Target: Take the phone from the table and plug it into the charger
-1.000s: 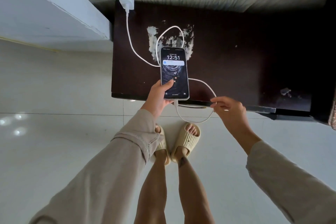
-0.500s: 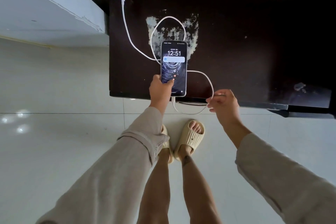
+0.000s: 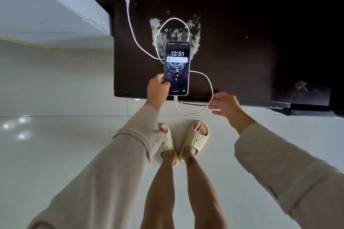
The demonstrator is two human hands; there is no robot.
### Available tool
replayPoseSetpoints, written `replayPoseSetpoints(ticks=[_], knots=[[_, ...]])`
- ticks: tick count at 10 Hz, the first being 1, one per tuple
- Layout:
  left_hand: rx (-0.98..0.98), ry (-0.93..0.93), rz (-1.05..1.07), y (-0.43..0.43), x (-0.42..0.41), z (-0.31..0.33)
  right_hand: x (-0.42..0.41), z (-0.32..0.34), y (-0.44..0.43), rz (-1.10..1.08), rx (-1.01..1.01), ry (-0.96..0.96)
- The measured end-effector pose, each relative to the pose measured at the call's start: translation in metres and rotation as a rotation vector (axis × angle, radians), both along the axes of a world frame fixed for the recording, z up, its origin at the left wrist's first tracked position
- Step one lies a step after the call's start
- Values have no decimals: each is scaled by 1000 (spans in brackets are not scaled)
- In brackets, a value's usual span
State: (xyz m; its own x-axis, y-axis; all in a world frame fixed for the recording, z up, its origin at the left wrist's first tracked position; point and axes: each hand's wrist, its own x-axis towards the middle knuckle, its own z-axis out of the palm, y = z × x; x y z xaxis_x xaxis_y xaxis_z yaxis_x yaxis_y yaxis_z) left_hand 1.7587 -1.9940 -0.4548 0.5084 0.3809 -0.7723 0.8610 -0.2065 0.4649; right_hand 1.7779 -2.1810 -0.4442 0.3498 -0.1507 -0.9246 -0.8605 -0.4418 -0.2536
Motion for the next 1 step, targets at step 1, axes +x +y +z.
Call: replayPoseSetpoints(ticks=[1], knots=[[-97, 131, -9, 7, -25, 8, -9, 19, -9, 164, -63, -51]])
